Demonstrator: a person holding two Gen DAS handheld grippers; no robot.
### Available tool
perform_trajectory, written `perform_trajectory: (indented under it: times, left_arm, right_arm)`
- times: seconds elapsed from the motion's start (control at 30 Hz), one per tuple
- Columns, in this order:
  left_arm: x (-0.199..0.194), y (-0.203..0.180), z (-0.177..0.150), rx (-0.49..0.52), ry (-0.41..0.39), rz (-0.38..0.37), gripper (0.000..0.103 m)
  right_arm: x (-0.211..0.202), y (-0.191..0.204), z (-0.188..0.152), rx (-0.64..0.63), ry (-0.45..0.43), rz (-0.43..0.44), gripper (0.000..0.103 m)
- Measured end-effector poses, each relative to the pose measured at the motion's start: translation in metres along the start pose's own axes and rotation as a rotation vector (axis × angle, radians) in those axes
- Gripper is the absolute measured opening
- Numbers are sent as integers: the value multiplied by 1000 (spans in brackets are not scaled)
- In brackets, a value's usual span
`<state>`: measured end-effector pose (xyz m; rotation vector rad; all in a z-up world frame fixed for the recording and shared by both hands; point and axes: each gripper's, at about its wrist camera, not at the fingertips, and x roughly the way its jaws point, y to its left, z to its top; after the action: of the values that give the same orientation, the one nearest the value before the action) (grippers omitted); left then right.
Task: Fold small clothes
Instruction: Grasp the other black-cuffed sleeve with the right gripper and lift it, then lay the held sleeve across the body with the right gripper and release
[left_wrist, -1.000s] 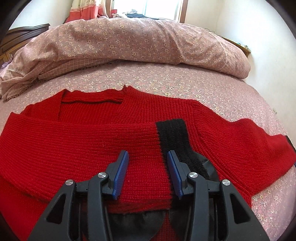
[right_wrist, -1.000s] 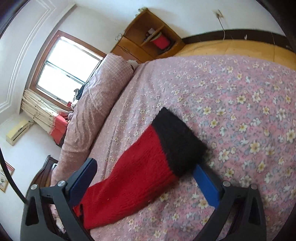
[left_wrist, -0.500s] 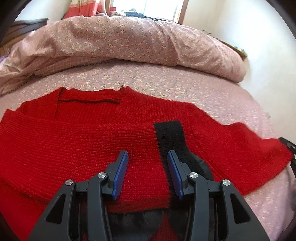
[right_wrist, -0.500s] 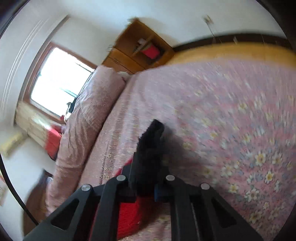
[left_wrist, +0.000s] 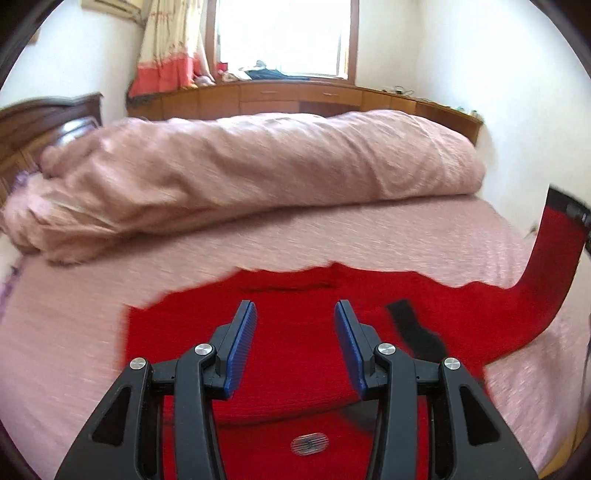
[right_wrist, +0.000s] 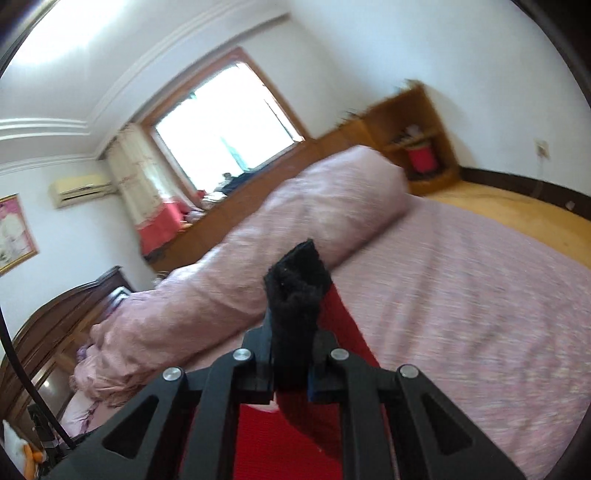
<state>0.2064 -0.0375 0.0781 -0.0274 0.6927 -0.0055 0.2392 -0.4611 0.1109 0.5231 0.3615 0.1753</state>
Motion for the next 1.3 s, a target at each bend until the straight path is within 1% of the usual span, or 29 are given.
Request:
perform_trajectory:
  times: [0.03, 0.1, 0.17, 0.2, 0.27, 0.37, 0.43, 0.5, 0.53, 0.6, 0.67, 0.7, 0.73, 0.83, 0.93, 1.13, 1.2, 1.23, 1.27, 1.3]
  left_arm:
    - [-10, 15, 2, 7, -8, 26, 38]
    - [-25, 43, 2, 23, -23, 70, 39]
    - [-33, 67, -1, 32, -35, 115, 45]
    - [-35, 80, -3, 30, -36, 133, 46]
    - [-34, 101, -7, 5, -33, 147, 47]
    - [-24, 135, -18, -81, -18, 141, 47]
    - [-10, 155, -25, -118, 15, 143, 47]
    - [5, 167, -30, -127, 51, 162, 47]
    - [10, 171, -31, -136, 67, 166, 47]
    - [20, 180, -32, -170, 93, 150, 47]
    - [25, 185, -33, -200, 117, 140, 47]
    - [25, 186, -33, -208, 120, 137, 47]
    - [24, 187, -33, -215, 120, 134, 47]
    - [18, 182, -33, -202, 105, 128, 47]
    - [19, 178, -33, -183, 111, 138, 47]
    - [25, 172, -36, -150, 141, 148, 47]
    - [25, 171, -36, -149, 144, 140, 47]
    - [25, 171, -36, -150, 144, 138, 47]
    - [25, 172, -36, -151, 144, 136, 47]
    - [24, 172, -36, -152, 142, 133, 47]
  right_arm:
    - [-2, 11, -2, -6, -7, 22, 12]
    - [3, 49, -10, -23, -17, 75, 12]
    - [11, 84, -17, -43, -14, 122, 12]
    - [16, 103, -22, -56, -11, 144, 12]
    - [29, 145, -36, -89, -1, 190, 12]
    - [47, 197, -59, -140, 21, 247, 12]
    - [63, 233, -82, -192, 40, 265, 12]
    - [75, 262, -107, -229, 66, 279, 12]
    - [87, 279, -125, -245, 90, 286, 12]
    - [104, 294, -152, -271, 135, 290, 12]
    - [121, 313, -190, -305, 187, 291, 12]
    - [128, 317, -201, -314, 200, 288, 12]
    - [134, 323, -218, -328, 230, 280, 12]
    - [151, 329, -254, -366, 323, 273, 12]
    - [157, 330, -282, -418, 364, 267, 12]
    - [170, 325, -306, -430, 447, 292, 15]
    - [175, 322, -310, -419, 485, 302, 24]
    - [176, 322, -310, -413, 496, 303, 38]
    - [177, 320, -308, -391, 502, 316, 47]
    - [175, 318, -306, -362, 498, 342, 49]
